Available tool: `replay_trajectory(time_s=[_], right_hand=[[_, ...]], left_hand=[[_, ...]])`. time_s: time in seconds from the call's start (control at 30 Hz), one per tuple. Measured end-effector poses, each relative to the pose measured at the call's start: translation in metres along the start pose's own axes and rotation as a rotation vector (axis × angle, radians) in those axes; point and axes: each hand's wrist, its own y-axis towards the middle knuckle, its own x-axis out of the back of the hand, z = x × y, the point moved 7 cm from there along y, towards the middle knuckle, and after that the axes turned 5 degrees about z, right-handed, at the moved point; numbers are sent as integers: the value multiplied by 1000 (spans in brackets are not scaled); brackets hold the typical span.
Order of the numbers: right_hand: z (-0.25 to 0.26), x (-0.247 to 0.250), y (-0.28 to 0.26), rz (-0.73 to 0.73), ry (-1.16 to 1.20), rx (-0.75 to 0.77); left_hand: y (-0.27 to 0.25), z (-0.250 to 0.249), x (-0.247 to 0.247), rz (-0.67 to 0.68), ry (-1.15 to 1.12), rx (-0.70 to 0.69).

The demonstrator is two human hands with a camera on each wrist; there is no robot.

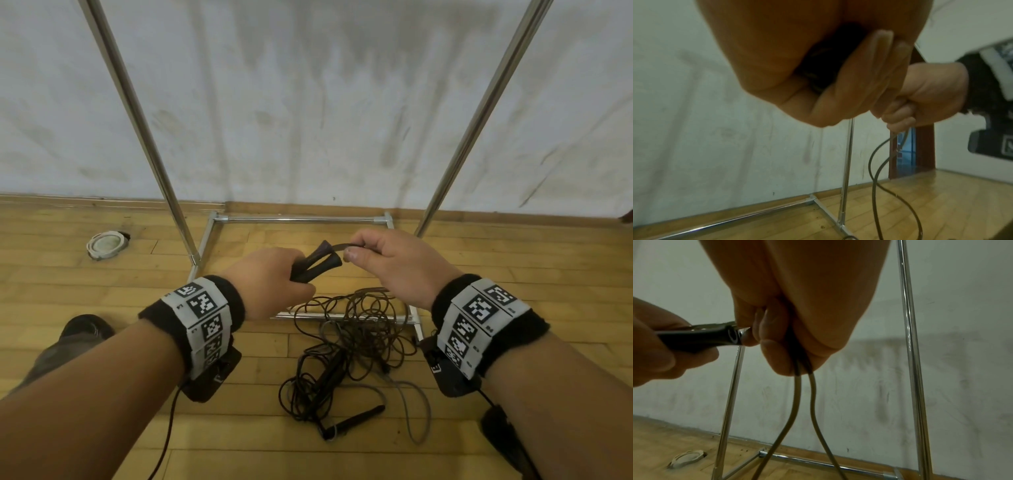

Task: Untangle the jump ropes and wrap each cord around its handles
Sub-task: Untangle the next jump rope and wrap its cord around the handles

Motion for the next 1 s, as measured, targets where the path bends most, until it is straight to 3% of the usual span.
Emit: replay_trajectory(time_s=[0.17, 0.33, 0.47, 0.63, 0.73, 0.87, 1.0], right_hand=[[1, -6, -3, 58, 34, -3], [1, -16, -5, 176, 295, -38], [1, -18, -7, 210, 257, -67], [2, -21, -8, 228, -127, -89], [9, -24, -9, 220, -363, -70], [25, -25, -14, 213, -354, 17], [33, -13, -19, 189, -203, 49]], left_hand=[[-2, 3, 3, -19, -79, -28], [-2, 7, -1, 16, -244, -33], [-2, 6, -1, 17, -338, -33], [2, 5, -1, -52, -114, 59], [8, 8, -6, -26, 33, 152], [11, 3, -17, 52, 237, 171], [3, -15, -36, 183, 388, 65]])
